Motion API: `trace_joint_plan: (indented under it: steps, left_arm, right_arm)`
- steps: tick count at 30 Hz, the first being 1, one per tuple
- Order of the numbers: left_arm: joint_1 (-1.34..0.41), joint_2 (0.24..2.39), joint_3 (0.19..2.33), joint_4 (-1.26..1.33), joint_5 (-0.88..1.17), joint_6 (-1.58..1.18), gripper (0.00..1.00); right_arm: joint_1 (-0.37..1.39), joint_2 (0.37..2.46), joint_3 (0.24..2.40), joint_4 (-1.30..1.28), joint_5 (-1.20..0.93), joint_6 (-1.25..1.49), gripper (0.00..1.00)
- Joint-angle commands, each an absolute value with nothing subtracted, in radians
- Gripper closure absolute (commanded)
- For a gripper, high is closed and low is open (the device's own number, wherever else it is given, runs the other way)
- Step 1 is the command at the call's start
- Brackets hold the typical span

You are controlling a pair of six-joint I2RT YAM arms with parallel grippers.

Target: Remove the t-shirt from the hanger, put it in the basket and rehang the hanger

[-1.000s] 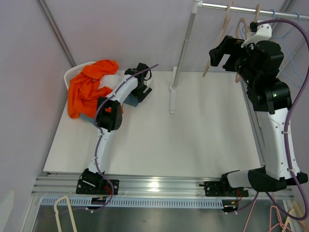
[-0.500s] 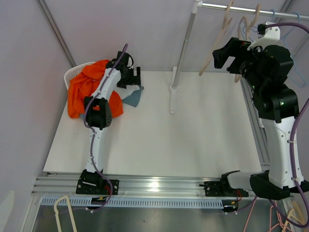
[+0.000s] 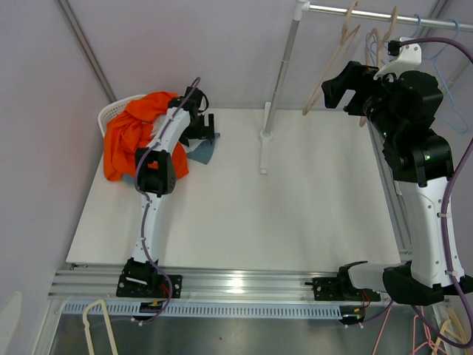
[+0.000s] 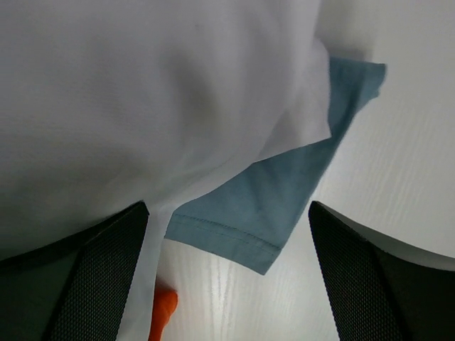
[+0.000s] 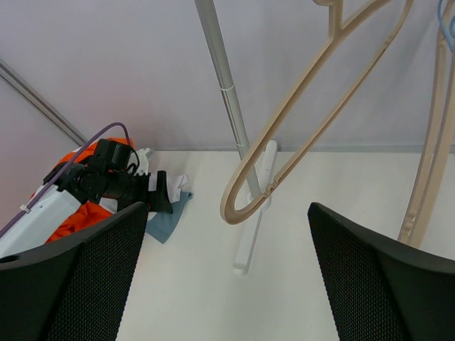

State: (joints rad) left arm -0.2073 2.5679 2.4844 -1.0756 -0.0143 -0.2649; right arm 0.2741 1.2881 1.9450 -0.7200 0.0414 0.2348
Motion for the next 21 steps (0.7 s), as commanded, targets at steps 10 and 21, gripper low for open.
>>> trace_joint_plan:
  steps: [10,21]
  left_arm:
    - [-0.201,2.626,2.562,-1.281,-0.063,-0.186,0.01]
    - [-0.216,2.623,2.557,-1.269,-0.063,-0.123,0.51]
  right_arm:
    - [0.273,1.250,1.902,-0.647,-0.032,0.247,0.00]
    - [0.270,1.218,1.865,-0.634,-0.060,0.253,0.01]
